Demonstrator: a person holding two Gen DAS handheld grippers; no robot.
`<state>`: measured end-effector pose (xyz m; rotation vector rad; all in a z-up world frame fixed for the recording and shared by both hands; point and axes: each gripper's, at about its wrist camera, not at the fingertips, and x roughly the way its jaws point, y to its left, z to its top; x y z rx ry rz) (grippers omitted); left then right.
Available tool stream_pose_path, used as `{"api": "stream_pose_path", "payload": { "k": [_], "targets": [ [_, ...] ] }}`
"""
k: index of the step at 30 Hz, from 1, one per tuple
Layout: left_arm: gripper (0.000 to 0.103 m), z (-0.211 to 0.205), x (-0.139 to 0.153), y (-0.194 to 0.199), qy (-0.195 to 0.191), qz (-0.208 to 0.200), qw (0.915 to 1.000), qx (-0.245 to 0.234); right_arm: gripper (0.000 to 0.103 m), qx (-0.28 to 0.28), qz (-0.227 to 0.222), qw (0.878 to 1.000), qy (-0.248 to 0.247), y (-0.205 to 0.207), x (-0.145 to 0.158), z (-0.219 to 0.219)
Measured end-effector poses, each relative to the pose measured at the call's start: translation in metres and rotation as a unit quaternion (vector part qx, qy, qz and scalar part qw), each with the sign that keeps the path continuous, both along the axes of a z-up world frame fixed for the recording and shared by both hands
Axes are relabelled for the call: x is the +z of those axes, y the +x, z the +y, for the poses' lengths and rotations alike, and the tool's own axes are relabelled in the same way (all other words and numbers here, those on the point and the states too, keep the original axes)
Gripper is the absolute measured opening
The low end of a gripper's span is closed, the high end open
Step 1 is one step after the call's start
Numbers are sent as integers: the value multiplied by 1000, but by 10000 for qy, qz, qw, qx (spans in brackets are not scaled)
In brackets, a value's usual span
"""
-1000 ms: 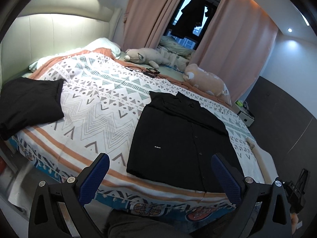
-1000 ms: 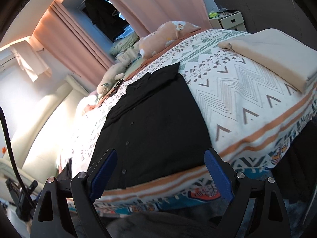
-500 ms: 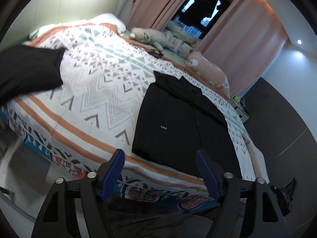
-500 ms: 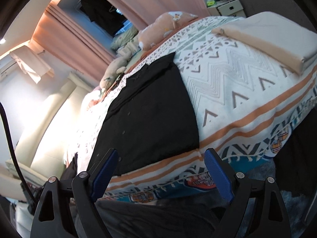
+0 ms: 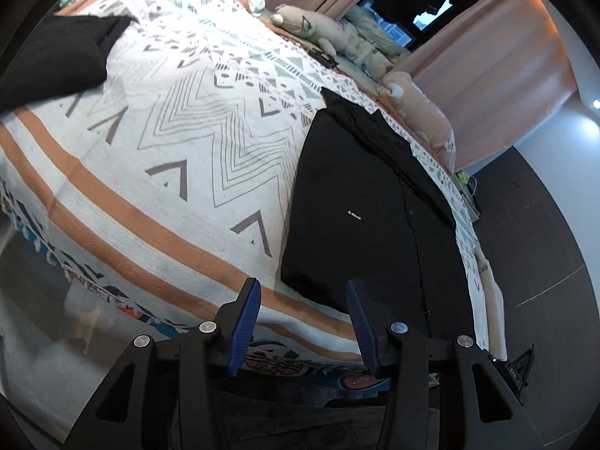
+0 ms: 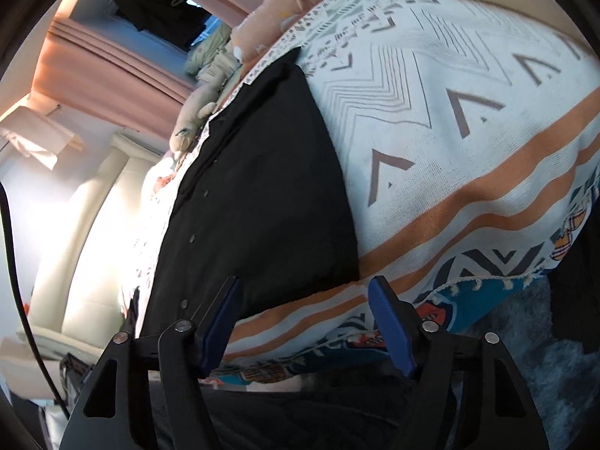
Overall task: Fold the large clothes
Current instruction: 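Lower both tools to the shirt hem and grasp it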
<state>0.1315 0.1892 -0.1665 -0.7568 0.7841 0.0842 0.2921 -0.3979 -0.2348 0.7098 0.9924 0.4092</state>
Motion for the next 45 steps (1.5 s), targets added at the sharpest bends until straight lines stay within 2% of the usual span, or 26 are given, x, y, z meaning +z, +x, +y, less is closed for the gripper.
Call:
{"api": "stream_pose_path", "payload": {
  "k": [3, 6, 12, 18, 26, 27, 28, 29, 30, 36, 45],
  "targets": [
    [49, 2, -11, 9, -171, 79, 9998, -23, 68, -9, 111, 9998, 156, 8, -12, -1],
    [49, 4, -21, 18, -419, 179, 9989, -87, 54, 111, 140, 9987, 468, 13, -14, -1],
    [49, 8, -34, 31, -668, 332, 9972, -44, 53, 288, -239, 9956, 855, 19, 4, 1],
    [49, 10, -43, 45, -944, 282, 9950, -165, 54, 253, 36, 9965, 799, 36, -16, 12],
    [49, 11, -55, 53, -1534, 71, 9873, -407, 54, 226, -60, 9950, 975, 46, -20, 26],
    [41, 9, -54, 52, -1532, 73, 9873, -425, 45, 213, -101, 9952, 955, 46, -20, 26],
    [28, 9, -53, 50, -1481, 125, 9881, -384, 17, 230, -156, 9954, 914, 43, -19, 25],
    [18, 9, -54, 48, -1471, 226, 9883, -321, 10, 258, -199, 9954, 896, 42, -18, 24],
    [15, 9, -54, 45, -1524, 199, 9877, -273, 10, 176, -260, 9958, 863, 40, -14, 23],
    [10, 4, -23, 21, -1222, -227, 9921, -136, 9, 104, -580, 9963, 622, 23, 22, 23],
    [9, -4, 24, -31, -1188, -733, 9900, -186, 9, 99, -958, 9926, 741, -12, 71, 12]
  ]
}}
